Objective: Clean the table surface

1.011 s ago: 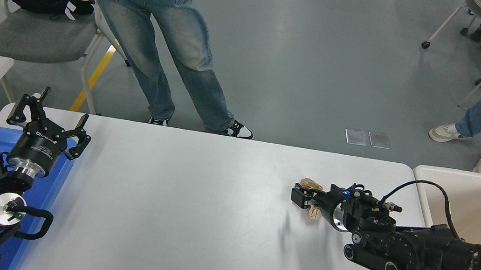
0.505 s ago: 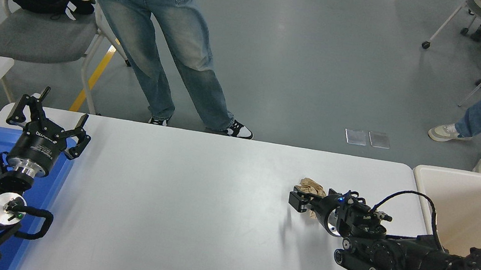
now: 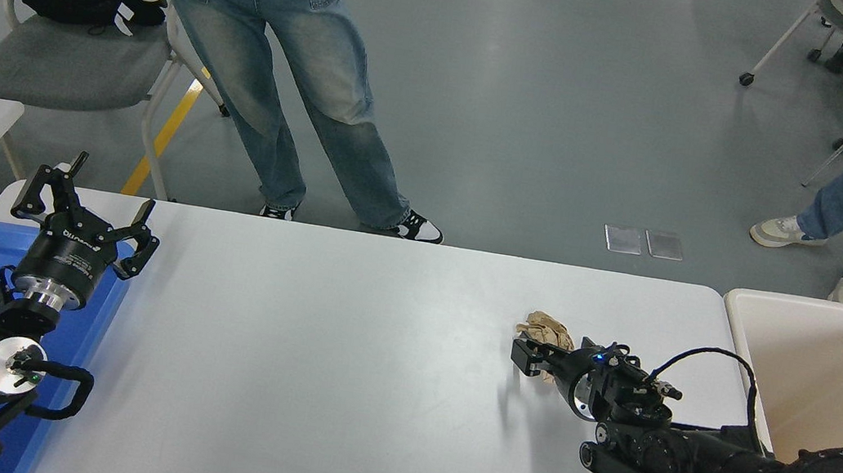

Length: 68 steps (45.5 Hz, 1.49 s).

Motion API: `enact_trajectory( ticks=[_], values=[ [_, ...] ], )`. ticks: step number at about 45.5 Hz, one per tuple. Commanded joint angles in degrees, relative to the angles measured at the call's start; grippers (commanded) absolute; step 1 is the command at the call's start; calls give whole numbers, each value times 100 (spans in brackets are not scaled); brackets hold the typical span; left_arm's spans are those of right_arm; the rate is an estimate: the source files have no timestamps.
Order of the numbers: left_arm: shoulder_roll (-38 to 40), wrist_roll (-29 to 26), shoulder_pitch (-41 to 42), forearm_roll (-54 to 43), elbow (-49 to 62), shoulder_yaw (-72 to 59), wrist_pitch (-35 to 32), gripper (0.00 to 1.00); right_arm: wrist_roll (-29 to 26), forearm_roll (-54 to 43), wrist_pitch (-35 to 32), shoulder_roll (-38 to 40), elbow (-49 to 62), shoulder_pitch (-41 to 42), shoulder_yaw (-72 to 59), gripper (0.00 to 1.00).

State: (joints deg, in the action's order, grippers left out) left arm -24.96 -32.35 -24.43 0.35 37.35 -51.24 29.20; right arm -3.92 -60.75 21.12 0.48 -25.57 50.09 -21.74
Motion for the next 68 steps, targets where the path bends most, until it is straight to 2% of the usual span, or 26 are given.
enact_trajectory(
  ticks=[1, 21, 25, 34, 37, 61, 68],
  values=[
    [-1, 0, 0, 0, 0, 0, -2, 99, 58, 28, 6, -48, 167, -25, -14, 98],
    [-1, 0, 0, 0, 0, 0, -2, 99, 163, 28, -29, -48, 158, -87, -85, 94],
    [-1, 0, 0, 0, 0, 0, -2, 99, 163, 37, -29, -48, 175, -87, -94, 80],
    [-1, 0, 0, 0, 0, 0, -2, 99, 163, 212, -108, -48, 175, -69, -102, 13],
    [8, 0, 0, 0, 0, 0, -2, 99, 163, 265, -109, -48, 167, -43, -102, 0],
    [8, 0, 0, 0, 0, 0, -2, 99, 471, 309, -240, -48, 79, 71, -32, 0],
    [-1, 0, 0, 0, 0, 0, -2, 99, 524, 722, -293, 13, -316, 352, 3, 0]
  ],
)
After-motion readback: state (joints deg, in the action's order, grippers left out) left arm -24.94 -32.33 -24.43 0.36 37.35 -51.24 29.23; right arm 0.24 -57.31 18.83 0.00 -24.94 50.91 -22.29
